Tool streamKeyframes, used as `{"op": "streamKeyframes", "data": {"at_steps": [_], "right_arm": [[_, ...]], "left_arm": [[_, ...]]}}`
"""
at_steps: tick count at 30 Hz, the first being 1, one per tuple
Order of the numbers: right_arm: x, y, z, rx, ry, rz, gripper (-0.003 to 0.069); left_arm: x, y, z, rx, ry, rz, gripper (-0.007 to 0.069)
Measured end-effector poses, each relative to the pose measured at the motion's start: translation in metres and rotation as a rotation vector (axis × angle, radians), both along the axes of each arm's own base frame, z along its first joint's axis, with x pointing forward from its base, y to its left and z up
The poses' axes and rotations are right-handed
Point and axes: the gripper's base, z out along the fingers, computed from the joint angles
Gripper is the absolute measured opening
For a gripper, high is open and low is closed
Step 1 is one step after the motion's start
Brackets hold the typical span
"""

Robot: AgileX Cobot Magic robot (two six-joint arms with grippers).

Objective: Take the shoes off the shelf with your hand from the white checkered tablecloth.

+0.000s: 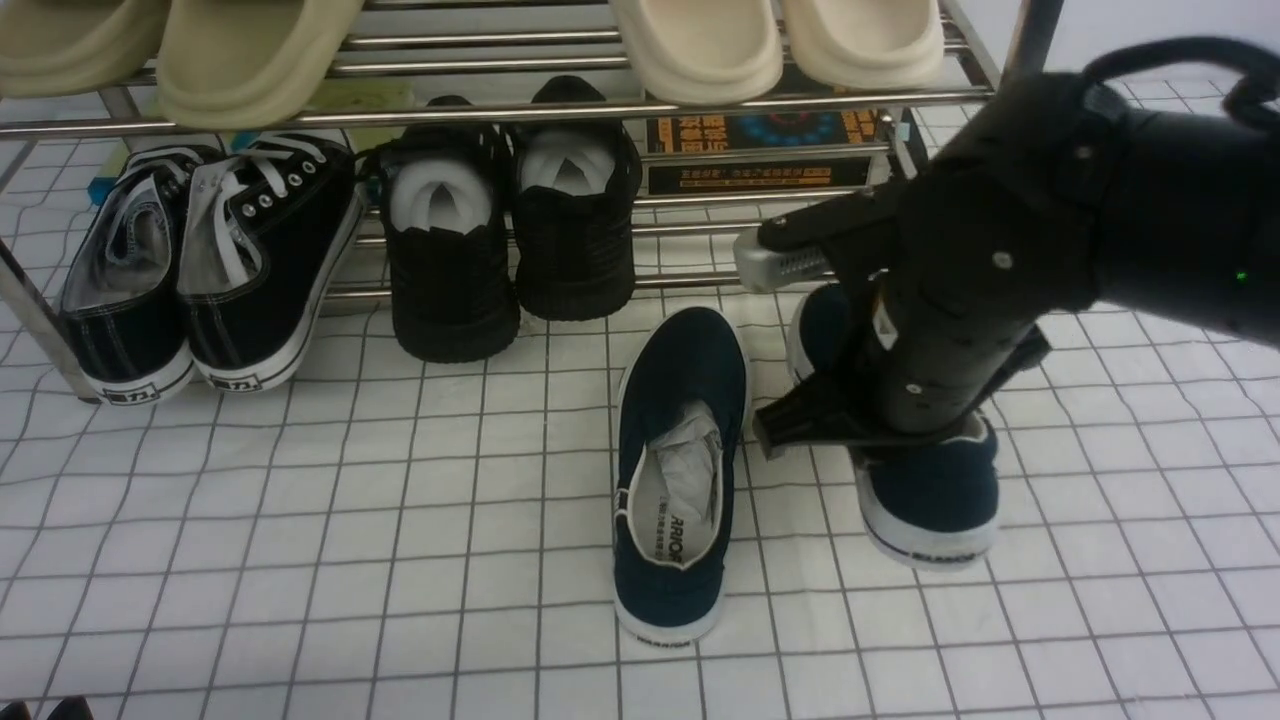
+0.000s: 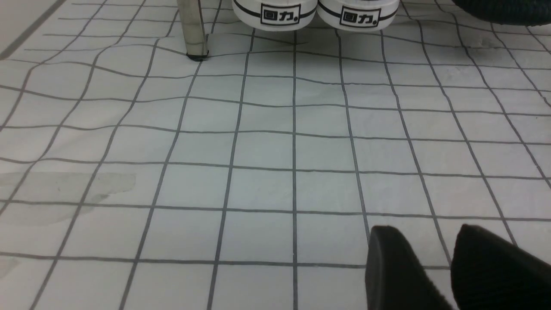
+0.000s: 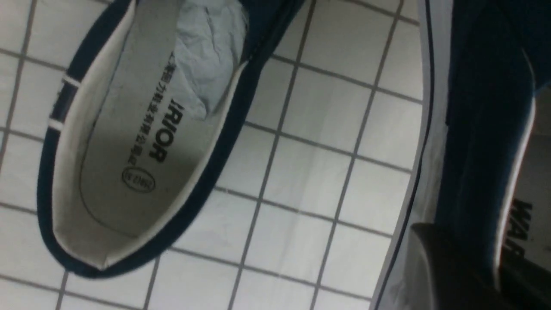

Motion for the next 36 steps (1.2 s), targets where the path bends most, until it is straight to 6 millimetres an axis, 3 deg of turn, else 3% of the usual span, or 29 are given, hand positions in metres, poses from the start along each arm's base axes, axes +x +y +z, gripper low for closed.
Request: {"op": "streamKeyframes", "data": {"at_steps": [20, 22, 25, 27, 29, 32, 33, 34, 36], "right_arm": [[0.025, 0.015, -0.033, 0.058, -0.071, -0.065, 0.0035], [0.025, 0.016, -0.034, 0.063, -0.064, -0.068, 0.0062], [0.025, 0.018, -0.034, 0.085, -0.056, -0.076, 0.0195], [0.024, 0.018, -0.033, 0.091, -0.051, -0.08, 0.0234], [0.024, 0.019, -0.025, 0.094, -0.034, -0.079, 0.0314], [0.019, 0.017, -0.002, 0.07, -0.009, -0.031, 0.0335], [0.018, 0.017, 0.001, 0.068, -0.009, -0.025, 0.0334], [0.012, 0.012, 0.024, 0.053, -0.009, 0.03, 0.0304], [0.003, 0.004, 0.051, 0.031, -0.023, 0.086, 0.0242]], "left_arm": [[0.0, 0.0, 0.0, 0.0, 0.0, 0.0, 0.024], [0.0, 0.0, 0.0, 0.0, 0.0, 0.0, 0.024], [0.0, 0.0, 0.0, 0.0, 0.0, 0.0, 0.024], [0.0, 0.0, 0.0, 0.0, 0.0, 0.0, 0.024], [0.0, 0.0, 0.0, 0.0, 0.0, 0.0, 0.024], [0.0, 0.0, 0.0, 0.0, 0.0, 0.0, 0.024], [0.0, 0.0, 0.0, 0.0, 0.0, 0.0, 0.024], [0.0, 0.0, 0.0, 0.0, 0.0, 0.0, 0.024], [0.0, 0.0, 0.0, 0.0, 0.0, 0.0, 0.024]]}}
